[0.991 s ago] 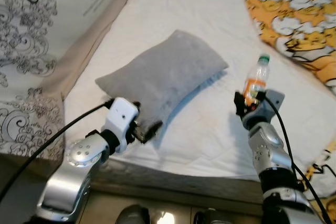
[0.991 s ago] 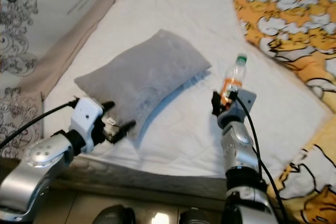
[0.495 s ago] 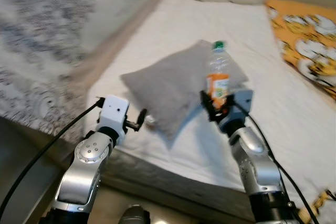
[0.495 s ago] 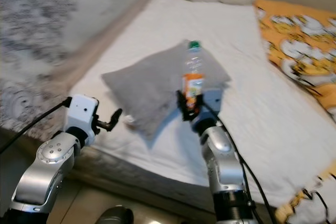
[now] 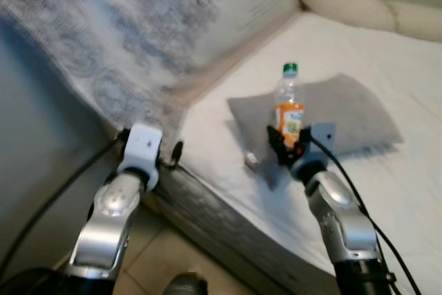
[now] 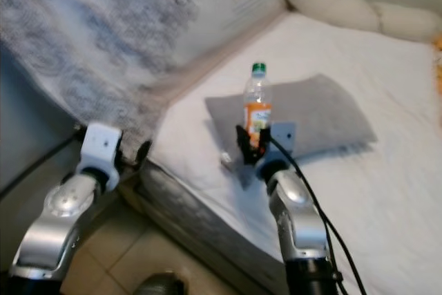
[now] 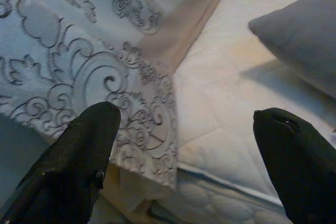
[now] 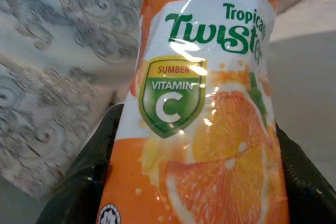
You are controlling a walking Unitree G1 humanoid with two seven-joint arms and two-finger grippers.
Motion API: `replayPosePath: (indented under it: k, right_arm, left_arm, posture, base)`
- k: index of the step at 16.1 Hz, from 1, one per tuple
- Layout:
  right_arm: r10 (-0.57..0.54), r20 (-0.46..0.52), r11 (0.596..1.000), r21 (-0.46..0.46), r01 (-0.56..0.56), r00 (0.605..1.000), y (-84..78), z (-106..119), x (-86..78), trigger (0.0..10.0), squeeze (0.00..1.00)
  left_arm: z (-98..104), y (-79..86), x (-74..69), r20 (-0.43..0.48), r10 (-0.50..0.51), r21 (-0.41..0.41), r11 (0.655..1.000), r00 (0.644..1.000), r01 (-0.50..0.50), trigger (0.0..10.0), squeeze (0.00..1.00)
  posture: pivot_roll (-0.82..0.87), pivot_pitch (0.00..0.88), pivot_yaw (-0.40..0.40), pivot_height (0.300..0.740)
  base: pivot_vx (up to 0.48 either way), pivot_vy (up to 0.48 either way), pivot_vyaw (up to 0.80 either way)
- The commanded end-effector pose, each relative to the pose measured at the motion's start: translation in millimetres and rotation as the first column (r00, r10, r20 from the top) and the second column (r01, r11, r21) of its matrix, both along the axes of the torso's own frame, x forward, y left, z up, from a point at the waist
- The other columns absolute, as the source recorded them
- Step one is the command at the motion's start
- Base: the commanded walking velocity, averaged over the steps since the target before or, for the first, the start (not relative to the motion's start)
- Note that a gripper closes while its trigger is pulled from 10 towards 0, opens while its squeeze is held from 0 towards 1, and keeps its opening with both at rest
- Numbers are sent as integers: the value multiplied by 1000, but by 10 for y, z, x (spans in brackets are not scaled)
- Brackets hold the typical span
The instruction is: Clean up the room
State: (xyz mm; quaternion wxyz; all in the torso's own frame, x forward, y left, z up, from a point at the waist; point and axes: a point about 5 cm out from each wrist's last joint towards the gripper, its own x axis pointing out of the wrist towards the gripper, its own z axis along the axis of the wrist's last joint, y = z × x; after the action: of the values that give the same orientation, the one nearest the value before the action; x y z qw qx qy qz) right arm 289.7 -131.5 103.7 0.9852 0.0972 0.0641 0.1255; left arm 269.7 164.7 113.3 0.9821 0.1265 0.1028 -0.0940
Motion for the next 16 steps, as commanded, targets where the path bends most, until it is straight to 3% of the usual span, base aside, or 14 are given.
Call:
replayPosePath:
  k: [1, 11, 13, 16]
  right_arm:
    - [25, -22, 999, 21, -25, 999, 23, -11, -29, 10000, 0]
    - [23, -113, 997, 79, -14, 993, 64, -159, -67, 10000, 0]
    - [18, -106, 998, 69, -11, 994, 66, -161, -37, 10000, 0]
    - [8, -106, 997, 83, 1, 994, 26, -149, -55, 10000, 0]
  left_arm:
    - [31, -21, 23, 12, -15, 17, 1000, 1000, 14, 10000, 710]
    - [142, -11, 50, 26, -18, 43, 999, 1000, 17, 10000, 694]
    - [150, -85, 27, 2, -53, 69, 996, 999, 53, 10000, 698]
    - [109, -159, 35, 9, -66, 31, 997, 998, 65, 10000, 698]
  posture:
    - [-7, 0, 11, 740]
    - [28, 0, 63, 740]
    - [29, 0, 115, 740]
    - [8, 0, 95, 740]
  base:
    - [0, 0, 800]
    - [0, 0, 800]
    - [0, 0, 800]
    - [0, 0, 800]
